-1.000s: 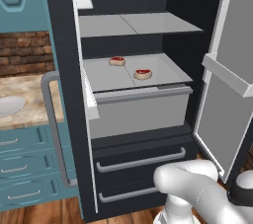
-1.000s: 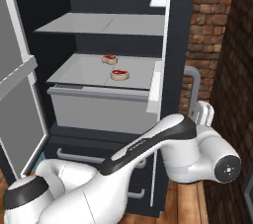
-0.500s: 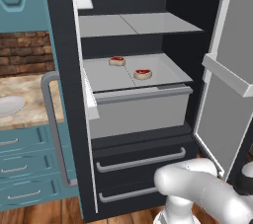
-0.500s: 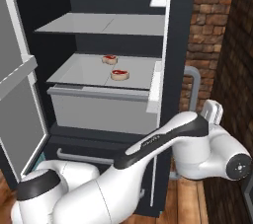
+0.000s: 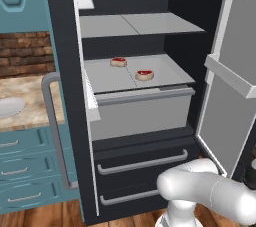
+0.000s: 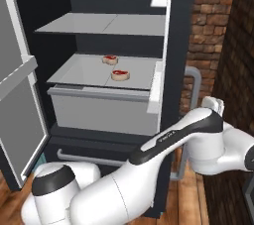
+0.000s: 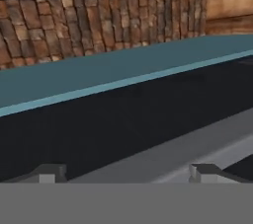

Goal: Place the steak on the counter behind the older steak on the same shelf of the fridge to maintain FIFO order. Close the fridge door when finished.

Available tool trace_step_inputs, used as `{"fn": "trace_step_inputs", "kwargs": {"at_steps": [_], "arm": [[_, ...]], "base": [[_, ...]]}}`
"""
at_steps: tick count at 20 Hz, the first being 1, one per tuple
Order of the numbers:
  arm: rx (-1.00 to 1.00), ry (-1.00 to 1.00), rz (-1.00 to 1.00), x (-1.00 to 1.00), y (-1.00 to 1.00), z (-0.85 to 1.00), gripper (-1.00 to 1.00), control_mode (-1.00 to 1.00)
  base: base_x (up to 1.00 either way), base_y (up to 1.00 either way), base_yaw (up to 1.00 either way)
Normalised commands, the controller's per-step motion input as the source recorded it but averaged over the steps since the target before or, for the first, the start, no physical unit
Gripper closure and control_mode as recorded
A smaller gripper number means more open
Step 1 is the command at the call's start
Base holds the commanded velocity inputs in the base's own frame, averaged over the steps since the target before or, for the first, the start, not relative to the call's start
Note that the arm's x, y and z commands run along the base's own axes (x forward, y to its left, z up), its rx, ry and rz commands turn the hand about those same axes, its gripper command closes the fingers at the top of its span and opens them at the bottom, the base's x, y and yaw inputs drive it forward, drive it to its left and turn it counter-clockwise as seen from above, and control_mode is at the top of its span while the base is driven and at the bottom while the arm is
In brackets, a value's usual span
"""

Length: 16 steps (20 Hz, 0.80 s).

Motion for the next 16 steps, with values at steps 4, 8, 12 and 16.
{"fn": "trace_step_inputs", "kwargs": {"at_steps": [4,8,12,16], "arm": [[-0.01,0.0,0.24,0.01,1.0,0.0,-1.0,-1.0],[-0.03,0.0,0.2,0.03,1.0,0.09,-1.0,-1.0],[-0.03,-0.03,0.12,0.03,1.0,0.24,-1.0,-1.0],[-0.03,-0.06,0.01,0.19,1.0,0.32,-1.0,-1.0]], "base": [[0.0,0.0,0.0],[0.0,0.0,0.0],[0.0,0.0,0.0],[0.0,0.0,0.0]]}}
